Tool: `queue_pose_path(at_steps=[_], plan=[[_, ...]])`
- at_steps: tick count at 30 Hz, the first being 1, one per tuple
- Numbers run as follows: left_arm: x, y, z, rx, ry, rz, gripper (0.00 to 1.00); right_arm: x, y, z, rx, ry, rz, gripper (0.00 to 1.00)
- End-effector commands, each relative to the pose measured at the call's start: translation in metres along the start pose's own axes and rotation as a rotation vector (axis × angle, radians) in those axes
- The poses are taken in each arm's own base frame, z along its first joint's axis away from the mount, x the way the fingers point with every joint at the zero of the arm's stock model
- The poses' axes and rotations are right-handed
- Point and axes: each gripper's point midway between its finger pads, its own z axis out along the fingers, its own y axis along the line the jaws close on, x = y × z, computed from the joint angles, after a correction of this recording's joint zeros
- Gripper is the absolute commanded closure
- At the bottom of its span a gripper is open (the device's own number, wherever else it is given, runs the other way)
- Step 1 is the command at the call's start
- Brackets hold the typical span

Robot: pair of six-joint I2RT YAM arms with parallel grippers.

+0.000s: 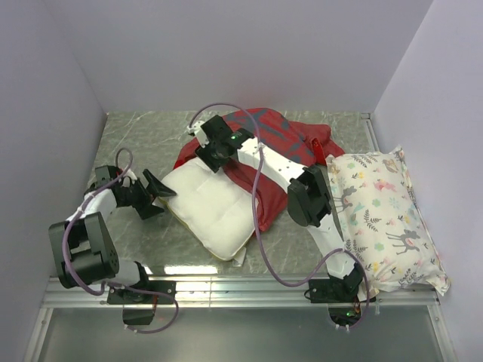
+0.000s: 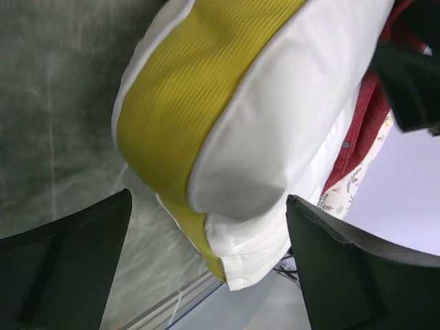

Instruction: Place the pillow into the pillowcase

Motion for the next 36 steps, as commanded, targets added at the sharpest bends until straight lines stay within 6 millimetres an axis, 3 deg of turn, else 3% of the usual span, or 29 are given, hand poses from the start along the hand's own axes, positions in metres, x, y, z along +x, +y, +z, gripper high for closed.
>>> queue_pose_path(at_steps=[1, 6, 9, 14, 15, 17, 18, 19, 21, 22, 23, 27, 28, 29, 30, 32, 33, 34, 35, 36], plan=[[0.002, -0.017, -0.004, 0.083, -0.035, 0.011, 0.01, -0.020, -0.027, -0.006, 0.126, -0.054, 0.001, 0.39], [0.013, -0.015, -0.005, 0.083, -0.033, -0.007, 0.01, -0.024, -0.031, -0.022, 0.154, -0.074, 0.001, 0.40], [0.018, -0.008, 0.002, 0.068, -0.039, -0.031, 0.02, -0.023, -0.035, -0.020, 0.181, -0.071, -0.020, 0.42], [0.029, -0.022, 0.026, 0.085, 0.009, 0.000, 0.05, -0.015, -0.027, -0.004, 0.122, -0.017, -0.035, 0.69], [0.025, -0.026, 0.031, 0.101, 0.001, -0.003, 0.05, -0.013, -0.022, -0.005, 0.093, -0.007, -0.042, 0.85], [0.023, -0.030, 0.039, 0.118, 0.000, -0.038, 0.13, -0.019, -0.002, -0.014, -0.020, -0.029, -0.045, 1.00], [0.020, -0.030, 0.043, 0.130, 0.002, -0.055, 0.17, -0.016, 0.009, -0.021, -0.080, -0.020, -0.051, 1.00], [0.011, -0.037, 0.046, 0.163, -0.027, -0.026, 0.21, -0.026, 0.021, -0.041, -0.153, -0.060, -0.056, 1.00], [0.009, -0.042, 0.052, 0.190, -0.020, -0.056, 0.33, -0.029, 0.057, -0.065, -0.350, -0.105, -0.062, 1.00], [0.002, -0.049, 0.052, 0.230, -0.038, -0.035, 0.41, -0.042, 0.068, -0.095, -0.413, -0.166, -0.079, 1.00], [0.006, -0.058, 0.053, 0.265, -0.014, -0.051, 0.53, -0.047, 0.095, -0.116, -0.556, -0.204, -0.094, 1.00], [0.007, -0.092, 0.053, 0.387, -0.019, -0.001, 0.71, -0.059, 0.158, -0.186, -0.769, -0.263, -0.204, 1.00], [0.009, -0.095, 0.055, 0.388, -0.015, 0.011, 0.73, -0.064, 0.168, -0.189, -0.723, -0.268, -0.219, 1.00], [0.009, -0.095, 0.055, 0.373, -0.011, 0.020, 0.74, -0.071, 0.161, -0.183, -0.631, -0.280, -0.213, 1.00], [0.010, -0.093, 0.056, 0.360, -0.011, 0.020, 0.74, -0.078, 0.127, -0.155, -0.374, -0.286, -0.189, 0.88], [0.010, -0.086, 0.057, 0.339, -0.017, 0.017, 0.75, -0.082, 0.081, -0.127, -0.109, -0.282, -0.147, 0.66], [0.014, -0.081, 0.057, 0.328, -0.011, 0.013, 0.75, -0.076, 0.046, -0.101, 0.082, -0.222, -0.132, 0.53], [0.015, -0.079, 0.058, 0.323, -0.014, 0.010, 0.75, -0.071, 0.019, -0.090, 0.160, -0.185, -0.102, 0.49], [0.017, -0.075, 0.056, 0.315, -0.020, 0.014, 0.77, -0.084, 0.000, -0.094, 0.215, -0.205, -0.068, 0.46], [0.018, -0.072, 0.056, 0.302, -0.022, 0.011, 0.78, -0.075, -0.013, -0.084, 0.237, -0.163, -0.036, 0.45]])
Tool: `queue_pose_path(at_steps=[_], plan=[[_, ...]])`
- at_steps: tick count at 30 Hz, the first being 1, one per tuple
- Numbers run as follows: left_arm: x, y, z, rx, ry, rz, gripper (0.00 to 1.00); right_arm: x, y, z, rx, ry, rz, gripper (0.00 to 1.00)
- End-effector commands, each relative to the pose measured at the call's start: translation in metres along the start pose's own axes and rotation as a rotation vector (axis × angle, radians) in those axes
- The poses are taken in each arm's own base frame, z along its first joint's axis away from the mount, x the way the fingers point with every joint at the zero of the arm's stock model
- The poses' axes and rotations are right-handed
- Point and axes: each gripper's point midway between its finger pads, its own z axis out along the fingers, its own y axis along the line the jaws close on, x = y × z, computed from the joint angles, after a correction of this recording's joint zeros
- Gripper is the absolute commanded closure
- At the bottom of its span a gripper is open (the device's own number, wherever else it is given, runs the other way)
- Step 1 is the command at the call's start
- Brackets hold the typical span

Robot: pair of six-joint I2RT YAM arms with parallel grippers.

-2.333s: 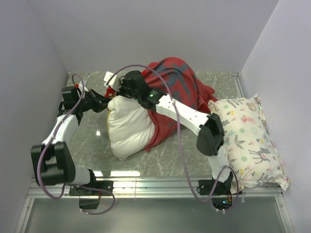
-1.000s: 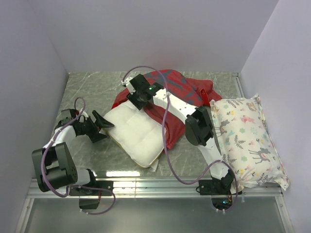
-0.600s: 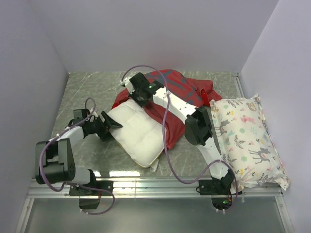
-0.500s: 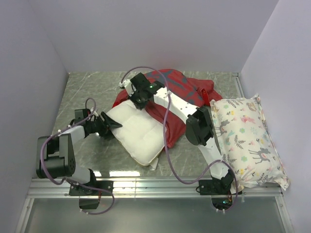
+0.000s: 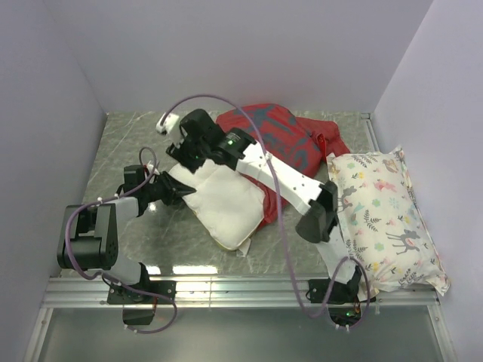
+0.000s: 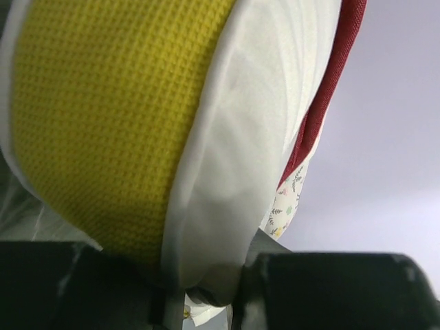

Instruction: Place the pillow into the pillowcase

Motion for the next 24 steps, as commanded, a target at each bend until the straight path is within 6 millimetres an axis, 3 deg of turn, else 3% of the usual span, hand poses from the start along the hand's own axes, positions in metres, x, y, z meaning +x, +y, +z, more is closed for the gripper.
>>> queue_pose_path(at_steps=[1, 3, 6, 12, 16, 20, 22, 23, 24], plan=[[-0.003, -0.013, -0.006, 0.044, -0.026, 0.070, 0.79, 0.063, -0.131, 0.029, 0.450, 0.173, 0.123, 0.44], [-0.004, -0.010, -0.006, 0.030, -0.018, 0.074, 0.81, 0.079, -0.161, 0.034, 0.510, 0.171, 0.144, 0.44], [-0.008, -0.008, -0.006, 0.024, -0.016, 0.076, 0.83, 0.105, -0.179, 0.043, 0.536, 0.188, 0.143, 0.45], [-0.005, 0.001, -0.005, 0.005, -0.013, 0.069, 0.83, 0.137, -0.191, 0.064, 0.521, 0.236, 0.163, 0.45], [-0.006, 0.006, -0.003, -0.010, -0.012, 0.061, 0.82, 0.140, -0.192, 0.072, 0.491, 0.237, 0.172, 0.49], [-0.009, 0.007, -0.001, -0.014, -0.007, 0.062, 0.82, 0.135, -0.182, 0.068, 0.447, 0.224, 0.196, 0.43], [-0.010, 0.007, -0.001, -0.014, -0.009, 0.066, 0.82, 0.120, -0.173, 0.057, 0.404, 0.184, 0.205, 0.41], [-0.009, 0.008, -0.001, -0.013, -0.008, 0.060, 0.82, 0.123, -0.168, 0.056, 0.390, 0.189, 0.210, 0.41], [-0.008, 0.008, -0.001, -0.012, -0.009, 0.059, 0.82, 0.110, -0.166, 0.046, 0.386, 0.152, 0.215, 0.39]])
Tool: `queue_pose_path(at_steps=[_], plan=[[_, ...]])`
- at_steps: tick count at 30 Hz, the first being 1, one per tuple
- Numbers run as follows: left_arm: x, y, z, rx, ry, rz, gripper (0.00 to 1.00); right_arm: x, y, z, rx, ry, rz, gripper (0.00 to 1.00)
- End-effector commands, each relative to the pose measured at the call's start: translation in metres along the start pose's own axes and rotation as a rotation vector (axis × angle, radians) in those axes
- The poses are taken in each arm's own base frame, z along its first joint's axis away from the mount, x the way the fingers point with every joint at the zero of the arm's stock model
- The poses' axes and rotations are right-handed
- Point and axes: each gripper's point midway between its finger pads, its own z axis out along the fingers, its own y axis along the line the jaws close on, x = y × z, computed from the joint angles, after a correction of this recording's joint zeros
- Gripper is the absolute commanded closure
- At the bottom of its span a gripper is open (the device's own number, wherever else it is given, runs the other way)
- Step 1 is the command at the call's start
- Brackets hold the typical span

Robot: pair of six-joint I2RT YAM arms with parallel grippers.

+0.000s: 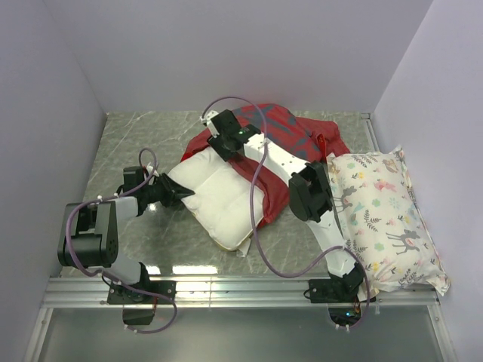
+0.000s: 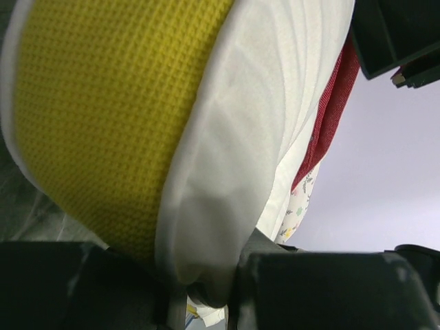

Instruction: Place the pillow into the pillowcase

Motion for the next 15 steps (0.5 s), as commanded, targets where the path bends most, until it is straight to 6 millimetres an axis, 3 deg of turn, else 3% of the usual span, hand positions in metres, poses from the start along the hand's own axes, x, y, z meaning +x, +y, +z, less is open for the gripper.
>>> queue_pose_path(at_steps=[1, 2, 3, 7, 8, 11, 15], plan=[[-0.008, -0.007, 0.000, 0.024, -0.011, 0.049, 0.82, -0.038, 0.008, -0.048, -0.093, -0.133, 0.047, 0.34], [-0.006, -0.006, 0.000, 0.022, -0.009, 0.045, 0.82, -0.034, 0.012, -0.049, -0.104, -0.128, 0.040, 0.25], [-0.007, -0.006, 0.000, 0.024, -0.008, 0.043, 0.82, -0.042, 0.011, -0.057, -0.101, -0.159, 0.045, 0.24], [-0.007, -0.006, 0.000, 0.024, -0.014, 0.045, 0.81, -0.041, 0.012, -0.058, -0.089, -0.159, 0.046, 0.24], [-0.006, -0.007, -0.001, 0.025, -0.013, 0.046, 0.81, -0.041, 0.014, -0.058, -0.094, -0.159, 0.047, 0.18], [-0.005, -0.007, -0.002, 0.026, -0.014, 0.049, 0.81, -0.037, 0.025, -0.060, -0.142, -0.149, 0.032, 0.14], [-0.004, -0.006, -0.003, 0.024, -0.022, 0.048, 0.80, -0.035, 0.028, -0.058, -0.108, -0.150, 0.004, 0.20]])
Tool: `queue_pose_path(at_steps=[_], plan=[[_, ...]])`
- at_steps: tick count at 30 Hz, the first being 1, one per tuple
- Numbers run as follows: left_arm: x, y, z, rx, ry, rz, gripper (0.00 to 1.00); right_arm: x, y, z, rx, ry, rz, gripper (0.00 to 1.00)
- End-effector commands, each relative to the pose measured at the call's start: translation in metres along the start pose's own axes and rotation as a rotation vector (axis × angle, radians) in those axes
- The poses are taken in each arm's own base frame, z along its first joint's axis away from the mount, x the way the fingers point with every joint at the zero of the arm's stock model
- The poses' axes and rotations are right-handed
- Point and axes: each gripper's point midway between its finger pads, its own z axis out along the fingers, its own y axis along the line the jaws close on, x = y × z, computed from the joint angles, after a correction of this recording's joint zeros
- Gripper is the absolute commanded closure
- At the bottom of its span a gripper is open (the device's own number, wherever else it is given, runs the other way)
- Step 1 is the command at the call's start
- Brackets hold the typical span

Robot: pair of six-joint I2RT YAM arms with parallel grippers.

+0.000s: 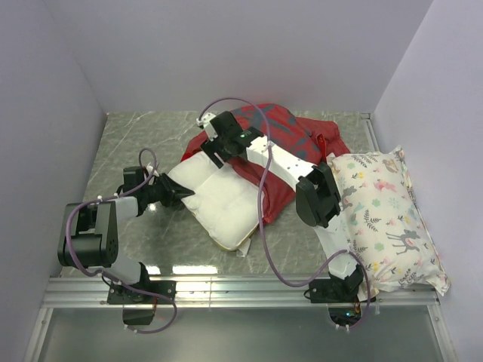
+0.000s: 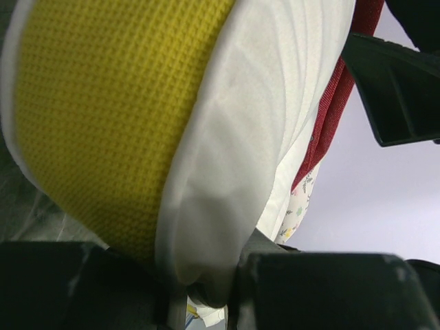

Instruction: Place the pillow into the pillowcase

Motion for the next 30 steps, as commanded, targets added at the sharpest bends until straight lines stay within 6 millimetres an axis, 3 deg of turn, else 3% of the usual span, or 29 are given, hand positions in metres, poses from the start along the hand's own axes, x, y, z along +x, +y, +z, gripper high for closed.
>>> queue_pose_path(at_steps=[1, 2, 8, 14, 16, 17, 18, 20, 22, 23, 25, 26, 27, 28, 30], plan=[[-0.004, -0.006, -0.003, 0.024, -0.022, 0.050, 0.80, -0.025, 0.003, -0.019, 0.025, -0.075, -0.018, 0.24], [-0.004, -0.007, -0.003, 0.025, -0.023, 0.051, 0.80, -0.027, 0.002, -0.018, 0.037, -0.075, -0.029, 0.34], [-0.005, -0.005, -0.001, 0.023, -0.020, 0.040, 0.80, 0.000, -0.014, 0.018, 0.149, 0.015, -0.043, 0.56], [-0.007, -0.003, 0.001, 0.016, -0.010, 0.032, 0.80, 0.023, -0.016, 0.041, 0.147, 0.076, -0.063, 0.57], [-0.007, -0.002, 0.002, 0.016, -0.010, 0.034, 0.80, 0.026, -0.024, 0.044, 0.158, 0.088, -0.047, 0.62], [-0.006, -0.001, 0.002, 0.014, -0.011, 0.034, 0.81, 0.020, -0.028, 0.042, 0.163, 0.074, -0.034, 0.76], [-0.006, 0.000, 0.001, 0.014, -0.013, 0.035, 0.81, 0.018, -0.030, 0.038, 0.163, 0.070, -0.024, 0.81], [-0.004, 0.003, 0.001, 0.009, -0.017, 0.036, 0.83, 0.001, -0.027, 0.018, 0.127, 0.036, -0.006, 0.89], [-0.004, 0.002, 0.002, 0.020, -0.017, 0.031, 0.85, -0.015, -0.015, -0.002, 0.053, 0.002, 0.009, 0.89], [-0.008, -0.002, 0.005, 0.047, -0.024, 0.049, 0.87, -0.031, -0.005, -0.027, -0.003, -0.042, 0.024, 0.88], [-0.009, -0.013, 0.007, 0.094, -0.008, 0.039, 0.91, -0.041, 0.045, -0.058, -0.206, -0.075, -0.005, 0.87], [-0.009, -0.014, 0.009, 0.106, 0.000, 0.035, 0.93, -0.035, 0.063, -0.067, -0.266, -0.064, -0.033, 0.88], [-0.010, -0.022, 0.011, 0.143, 0.008, 0.062, 0.95, -0.039, 0.078, -0.089, -0.316, -0.084, -0.061, 0.89], [-0.011, -0.030, 0.013, 0.171, 0.014, 0.062, 0.97, -0.037, 0.104, -0.103, -0.426, -0.090, -0.087, 0.90], [-0.015, -0.050, 0.014, 0.267, 0.014, 0.137, 0.99, -0.019, 0.147, -0.123, -0.586, -0.042, -0.136, 0.95]])
